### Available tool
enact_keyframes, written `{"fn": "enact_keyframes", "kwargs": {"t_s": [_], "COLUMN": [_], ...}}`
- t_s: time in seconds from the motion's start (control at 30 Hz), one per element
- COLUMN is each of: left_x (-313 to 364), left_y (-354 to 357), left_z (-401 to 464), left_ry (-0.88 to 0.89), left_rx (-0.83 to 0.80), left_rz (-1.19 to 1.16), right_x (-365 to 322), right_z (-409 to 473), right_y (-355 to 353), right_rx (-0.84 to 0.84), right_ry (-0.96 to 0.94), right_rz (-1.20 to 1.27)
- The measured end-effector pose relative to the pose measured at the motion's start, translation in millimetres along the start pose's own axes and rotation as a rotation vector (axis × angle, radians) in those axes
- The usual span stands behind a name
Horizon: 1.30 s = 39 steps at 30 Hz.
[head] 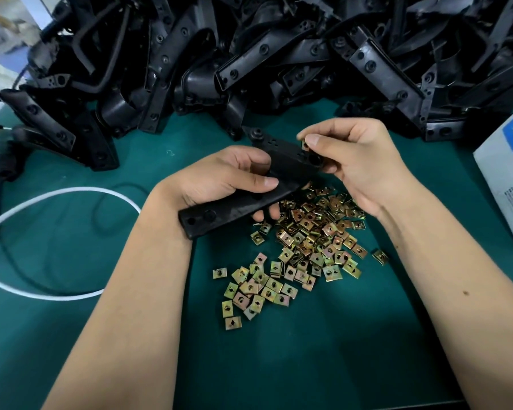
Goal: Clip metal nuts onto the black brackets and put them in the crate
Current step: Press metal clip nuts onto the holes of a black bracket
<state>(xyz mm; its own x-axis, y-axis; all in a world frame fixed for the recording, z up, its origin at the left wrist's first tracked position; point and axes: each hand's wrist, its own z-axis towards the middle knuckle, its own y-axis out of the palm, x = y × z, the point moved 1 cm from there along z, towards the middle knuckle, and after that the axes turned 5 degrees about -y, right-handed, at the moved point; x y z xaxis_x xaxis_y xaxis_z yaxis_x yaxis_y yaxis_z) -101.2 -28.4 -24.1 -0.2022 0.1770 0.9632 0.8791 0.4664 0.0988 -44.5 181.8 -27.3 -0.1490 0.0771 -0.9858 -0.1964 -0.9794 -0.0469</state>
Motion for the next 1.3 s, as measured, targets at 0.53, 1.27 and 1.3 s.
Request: {"fn": "enact_keyframes", "kwargs": {"t_s": [0.53,1.27,1.3], "left_x": [-3.2,-6.3,-5.3], "left_y": [1.2,-5.3,-7.9], "left_z": [5.6,6.7,5.7], "left_ry": [0.017,0.103,0.134], "left_rx": [0.136,0.216,0.303], "left_rz": [-0.064,-0.145,-0.206], "right_x": [3.3,-1.2,-2.1], "right_z": [0.1,-6.4,-8.9], "right_y": [2.7,11.6,15.9], "right_rx": [-0.063,-0.003,0.014], "right_ry": [-0.057,-0.277,-0.298], "right_rz": [-0.077,-0.558,-0.601]}}
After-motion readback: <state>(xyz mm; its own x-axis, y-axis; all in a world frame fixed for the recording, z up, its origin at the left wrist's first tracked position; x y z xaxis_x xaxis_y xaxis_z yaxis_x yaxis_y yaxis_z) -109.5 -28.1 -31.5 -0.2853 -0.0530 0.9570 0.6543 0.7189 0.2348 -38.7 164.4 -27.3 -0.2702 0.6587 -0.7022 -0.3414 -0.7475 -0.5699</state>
